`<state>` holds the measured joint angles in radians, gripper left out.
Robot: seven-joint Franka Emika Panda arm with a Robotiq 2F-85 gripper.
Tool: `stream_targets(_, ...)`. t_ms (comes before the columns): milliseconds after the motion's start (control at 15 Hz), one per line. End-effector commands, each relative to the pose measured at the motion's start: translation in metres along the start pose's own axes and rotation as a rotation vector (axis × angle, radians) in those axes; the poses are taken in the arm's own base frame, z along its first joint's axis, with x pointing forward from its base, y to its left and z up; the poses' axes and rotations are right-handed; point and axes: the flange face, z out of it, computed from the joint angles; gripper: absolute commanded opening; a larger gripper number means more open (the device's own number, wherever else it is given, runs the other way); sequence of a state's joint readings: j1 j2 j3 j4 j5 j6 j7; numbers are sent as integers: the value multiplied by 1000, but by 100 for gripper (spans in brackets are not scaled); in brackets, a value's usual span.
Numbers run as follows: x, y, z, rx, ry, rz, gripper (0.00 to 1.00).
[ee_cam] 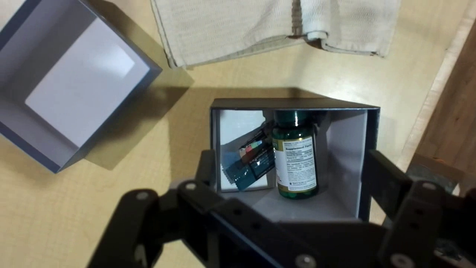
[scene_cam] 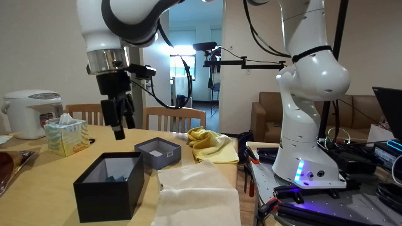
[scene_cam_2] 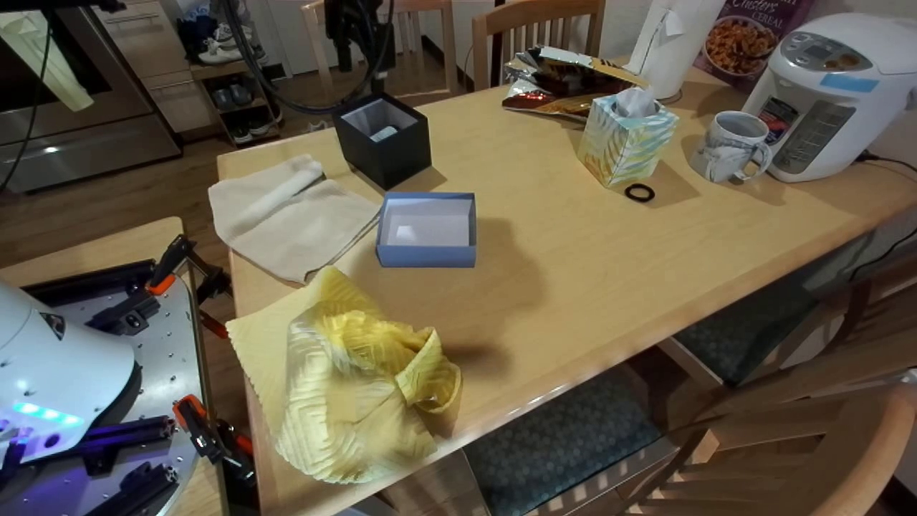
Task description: Remove the bottle from the black box and put it on the table upright
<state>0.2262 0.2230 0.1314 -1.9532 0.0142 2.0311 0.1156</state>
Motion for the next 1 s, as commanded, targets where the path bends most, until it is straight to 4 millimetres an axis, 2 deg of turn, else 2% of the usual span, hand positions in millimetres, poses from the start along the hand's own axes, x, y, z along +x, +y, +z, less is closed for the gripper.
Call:
stream_targets(0, 12, -27, 6, -70, -31, -18, 100)
stream_targets(200, 18, -34, 16, -58, -42, -43, 100)
stream_targets(733, 32, -14, 24, 19, -13, 7, 100)
stream_targets(933, 40, -13, 35, 4, 27, 35, 100)
